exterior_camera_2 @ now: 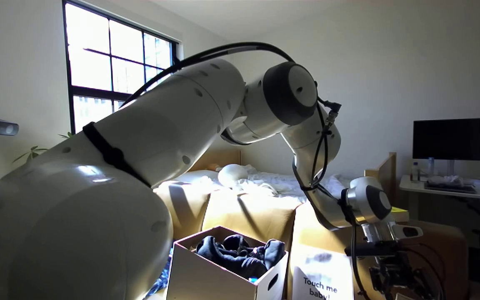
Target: Pick up the book and put it in the box
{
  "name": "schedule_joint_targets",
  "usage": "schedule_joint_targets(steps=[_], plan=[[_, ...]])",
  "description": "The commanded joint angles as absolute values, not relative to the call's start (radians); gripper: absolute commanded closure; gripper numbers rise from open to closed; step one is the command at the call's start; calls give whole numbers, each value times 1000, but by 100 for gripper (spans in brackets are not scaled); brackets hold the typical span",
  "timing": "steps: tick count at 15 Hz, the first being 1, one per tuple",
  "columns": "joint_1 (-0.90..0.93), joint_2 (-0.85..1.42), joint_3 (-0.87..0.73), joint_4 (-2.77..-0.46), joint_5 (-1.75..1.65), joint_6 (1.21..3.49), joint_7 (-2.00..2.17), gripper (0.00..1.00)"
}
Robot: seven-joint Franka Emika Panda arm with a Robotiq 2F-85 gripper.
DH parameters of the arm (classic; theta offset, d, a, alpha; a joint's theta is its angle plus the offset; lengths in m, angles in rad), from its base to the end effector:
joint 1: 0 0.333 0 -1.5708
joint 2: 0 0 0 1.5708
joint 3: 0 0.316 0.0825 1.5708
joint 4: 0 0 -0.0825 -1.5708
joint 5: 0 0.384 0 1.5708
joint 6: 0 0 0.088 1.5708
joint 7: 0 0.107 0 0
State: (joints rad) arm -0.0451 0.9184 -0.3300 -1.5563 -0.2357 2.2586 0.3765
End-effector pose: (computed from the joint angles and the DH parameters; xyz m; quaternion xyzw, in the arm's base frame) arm 0.6365 -0.2298 0.1131 0.9438 -0.2322 -0.0902 0.2172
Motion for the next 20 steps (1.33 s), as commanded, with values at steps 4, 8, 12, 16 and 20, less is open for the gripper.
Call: schedule_joint_targets(steps=[4, 8, 12, 16, 20], plan=[[36, 1135, -462, -1381, -408, 2118, 506, 0], [75, 1244, -520, -1297, -533, 2185, 557, 0], [74, 1346, -556, -1176, -607, 2208, 593, 0], [39, 1419, -559, -1068, -595, 2168, 564, 0], [17, 1458, -582, -1017, -583, 2169, 568, 0]])
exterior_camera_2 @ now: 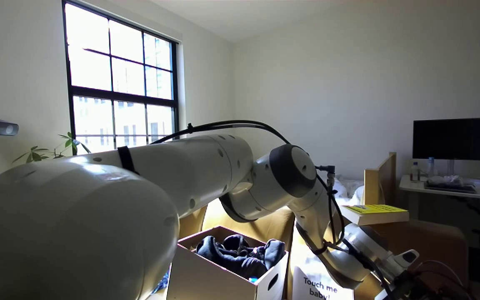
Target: Pick up the book and put it in the box
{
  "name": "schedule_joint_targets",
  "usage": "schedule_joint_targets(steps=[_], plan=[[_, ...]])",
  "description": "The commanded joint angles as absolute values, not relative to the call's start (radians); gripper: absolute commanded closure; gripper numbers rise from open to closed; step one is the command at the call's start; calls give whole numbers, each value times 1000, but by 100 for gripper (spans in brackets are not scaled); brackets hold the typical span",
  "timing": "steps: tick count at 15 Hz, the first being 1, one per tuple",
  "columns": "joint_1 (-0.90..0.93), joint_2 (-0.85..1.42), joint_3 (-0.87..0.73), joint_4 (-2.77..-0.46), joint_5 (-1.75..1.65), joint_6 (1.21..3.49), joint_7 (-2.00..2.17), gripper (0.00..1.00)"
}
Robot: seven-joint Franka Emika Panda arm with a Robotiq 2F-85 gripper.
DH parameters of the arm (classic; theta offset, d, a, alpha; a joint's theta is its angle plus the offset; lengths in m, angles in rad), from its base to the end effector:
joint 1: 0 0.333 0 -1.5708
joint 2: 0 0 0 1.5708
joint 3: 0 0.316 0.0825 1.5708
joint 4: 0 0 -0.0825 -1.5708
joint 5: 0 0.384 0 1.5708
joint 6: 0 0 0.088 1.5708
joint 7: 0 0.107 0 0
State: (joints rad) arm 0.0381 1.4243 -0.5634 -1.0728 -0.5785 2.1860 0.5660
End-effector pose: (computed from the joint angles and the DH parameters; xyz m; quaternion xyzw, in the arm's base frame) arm 0.6746 -0.2651 0.0038 0.8606 -0.1170 -0.0621 0.4917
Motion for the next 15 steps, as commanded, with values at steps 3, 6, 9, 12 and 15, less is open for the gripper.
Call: schedule_joint_targets(steps=[3, 6, 9, 12, 15], plan=[[2, 1482, -595, -977, -583, 2170, 566, 27], [-15, 1469, -566, -977, -625, 2162, 555, 47], [-27, 1469, -549, -967, -634, 2158, 539, 66], [-36, 1468, -534, -961, -634, 2167, 535, 87], [-26, 1447, -539, -996, -596, 2194, 533, 97]])
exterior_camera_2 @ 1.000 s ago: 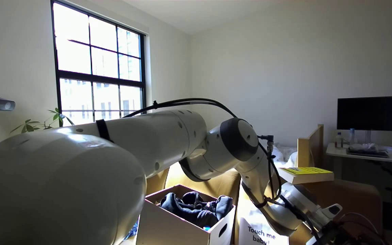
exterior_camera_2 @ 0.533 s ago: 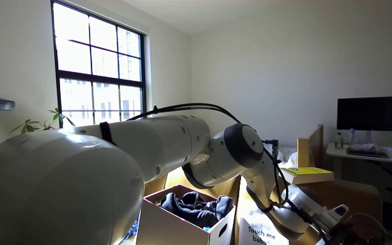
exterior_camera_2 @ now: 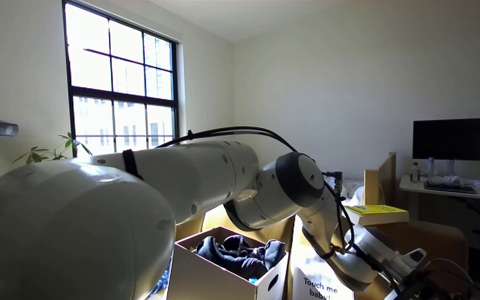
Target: Pick up the book and put it in the box
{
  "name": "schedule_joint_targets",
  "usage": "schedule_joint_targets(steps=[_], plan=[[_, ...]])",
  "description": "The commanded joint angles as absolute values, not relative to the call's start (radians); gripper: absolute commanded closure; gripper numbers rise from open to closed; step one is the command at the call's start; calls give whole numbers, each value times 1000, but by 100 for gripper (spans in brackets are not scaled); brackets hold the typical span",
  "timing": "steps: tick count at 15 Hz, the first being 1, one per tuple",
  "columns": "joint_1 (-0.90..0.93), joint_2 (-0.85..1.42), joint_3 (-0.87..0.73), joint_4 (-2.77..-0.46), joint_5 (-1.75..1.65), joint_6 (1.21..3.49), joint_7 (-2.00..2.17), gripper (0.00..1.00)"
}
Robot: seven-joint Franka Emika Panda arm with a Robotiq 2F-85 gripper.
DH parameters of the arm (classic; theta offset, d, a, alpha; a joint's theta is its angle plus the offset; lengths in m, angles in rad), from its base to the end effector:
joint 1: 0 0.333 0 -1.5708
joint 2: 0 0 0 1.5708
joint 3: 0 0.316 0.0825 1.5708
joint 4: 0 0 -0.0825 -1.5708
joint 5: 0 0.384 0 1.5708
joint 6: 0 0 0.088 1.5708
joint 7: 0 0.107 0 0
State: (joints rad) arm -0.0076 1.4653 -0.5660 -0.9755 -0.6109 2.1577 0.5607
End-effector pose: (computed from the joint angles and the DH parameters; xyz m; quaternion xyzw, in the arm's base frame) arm 0.6824 -0.2835 0.0085 0.8517 -0.1163 -0.0548 0.5080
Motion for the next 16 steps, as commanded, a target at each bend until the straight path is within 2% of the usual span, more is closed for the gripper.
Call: schedule_joint_targets(steps=[1, 6, 9, 16], plan=[[-30, 1437, -530, -1004, -587, 2200, 533, 99], [-54, 1378, -476, -1064, -535, 2246, 544, 97], [-26, 1261, -479, -1223, -547, 2343, 615, 97], [70, 1085, -566, -1526, -655, 2814, 871, 97]])
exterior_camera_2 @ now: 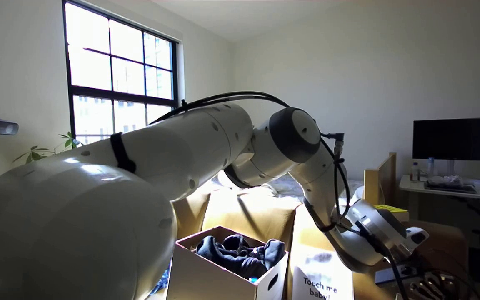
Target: Pick up the book and put it in the box
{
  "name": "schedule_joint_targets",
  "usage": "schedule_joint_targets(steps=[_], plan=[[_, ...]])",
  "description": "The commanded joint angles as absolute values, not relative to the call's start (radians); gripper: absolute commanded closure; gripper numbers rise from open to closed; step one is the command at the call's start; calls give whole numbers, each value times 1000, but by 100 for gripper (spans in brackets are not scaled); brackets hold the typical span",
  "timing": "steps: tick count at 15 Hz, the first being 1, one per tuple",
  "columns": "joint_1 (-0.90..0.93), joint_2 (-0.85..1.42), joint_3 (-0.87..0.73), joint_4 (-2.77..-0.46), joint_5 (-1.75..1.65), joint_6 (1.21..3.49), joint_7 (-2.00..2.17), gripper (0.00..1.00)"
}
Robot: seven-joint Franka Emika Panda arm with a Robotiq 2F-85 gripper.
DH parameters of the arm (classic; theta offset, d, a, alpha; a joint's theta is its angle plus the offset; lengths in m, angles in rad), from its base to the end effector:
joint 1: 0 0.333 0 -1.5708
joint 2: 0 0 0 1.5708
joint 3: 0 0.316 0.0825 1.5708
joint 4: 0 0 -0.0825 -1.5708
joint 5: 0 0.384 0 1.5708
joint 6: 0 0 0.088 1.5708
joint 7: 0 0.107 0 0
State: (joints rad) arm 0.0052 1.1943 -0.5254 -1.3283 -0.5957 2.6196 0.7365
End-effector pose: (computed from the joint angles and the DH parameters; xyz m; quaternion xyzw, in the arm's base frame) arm 0.6848 -0.2680 0.0720 0.9041 -0.1764 0.1127 0.3726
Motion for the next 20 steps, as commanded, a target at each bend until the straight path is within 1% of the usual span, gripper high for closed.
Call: schedule_joint_targets(steps=[1, 3, 6, 8, 10, 11, 12, 15, 16, 20], plan=[[95, 1065, -592, -1572, -680, 2892, 928, 97], [168, 1030, -669, -1666, -754, 3053, 1070, 97], [355, 1051, -895, -1794, -810, 3305, 1272, 97], [482, 1109, -1051, -1859, -747, 3456, 1329, 97], [633, 1163, -1201, -1996, -618, 3613, 1329, 97], [630, 1056, -1118, -1982, -572, 3496, 1228, 97], [703, 1065, -1164, -2039, -521, 3504, 1236, 97], [859, 1024, -1206, -2102, -449, 3463, 1243, 97], [904, 984, -1178, -2150, -298, 3454, 1084, 97], [1137, 938, -1203, -2279, -29, 3455, 844, 97]])
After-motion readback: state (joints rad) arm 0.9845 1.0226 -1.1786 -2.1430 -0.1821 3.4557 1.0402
